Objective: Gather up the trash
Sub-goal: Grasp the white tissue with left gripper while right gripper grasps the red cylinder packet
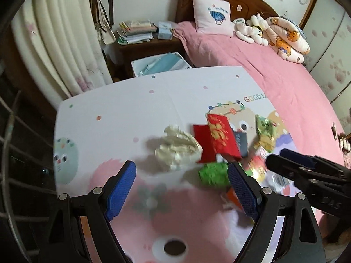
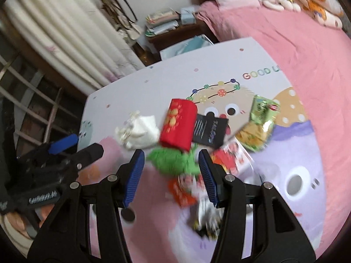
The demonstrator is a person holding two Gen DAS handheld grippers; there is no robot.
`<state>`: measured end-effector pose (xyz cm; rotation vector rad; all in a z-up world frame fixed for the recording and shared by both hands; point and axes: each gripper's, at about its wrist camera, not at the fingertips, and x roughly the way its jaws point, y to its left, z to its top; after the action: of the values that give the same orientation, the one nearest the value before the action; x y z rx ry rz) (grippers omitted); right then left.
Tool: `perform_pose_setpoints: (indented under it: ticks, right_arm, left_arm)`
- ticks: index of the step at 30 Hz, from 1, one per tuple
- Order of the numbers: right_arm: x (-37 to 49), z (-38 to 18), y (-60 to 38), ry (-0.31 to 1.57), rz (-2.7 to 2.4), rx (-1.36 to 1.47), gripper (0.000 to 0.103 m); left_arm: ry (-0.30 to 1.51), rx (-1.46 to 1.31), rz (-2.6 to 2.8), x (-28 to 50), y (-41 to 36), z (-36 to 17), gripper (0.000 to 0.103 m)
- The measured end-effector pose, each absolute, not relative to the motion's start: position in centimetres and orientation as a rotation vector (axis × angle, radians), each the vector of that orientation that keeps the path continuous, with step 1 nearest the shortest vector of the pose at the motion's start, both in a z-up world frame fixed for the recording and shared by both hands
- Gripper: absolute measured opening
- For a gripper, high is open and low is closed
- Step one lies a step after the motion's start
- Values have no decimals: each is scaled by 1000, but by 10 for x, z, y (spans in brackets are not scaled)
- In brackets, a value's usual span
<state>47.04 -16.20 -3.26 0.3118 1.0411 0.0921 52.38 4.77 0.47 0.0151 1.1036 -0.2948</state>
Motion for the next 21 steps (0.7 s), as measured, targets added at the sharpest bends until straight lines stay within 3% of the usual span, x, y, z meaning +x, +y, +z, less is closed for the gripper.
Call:
perform_pose_setpoints:
  ticks: [9,16,21]
  right_arm:
    - [547,-104,-167,1166,36,436,48]
    - [572,-143,-159,1239,78,471,48]
    - [567,-152,-150,1246,103,461,33]
  left_arm:
    - [1214,-35,-313,600,40,-52,87]
    - [1291,-78,-316,612,44,-83,87]
    - [1324,-86,-344,604,44,-98,87]
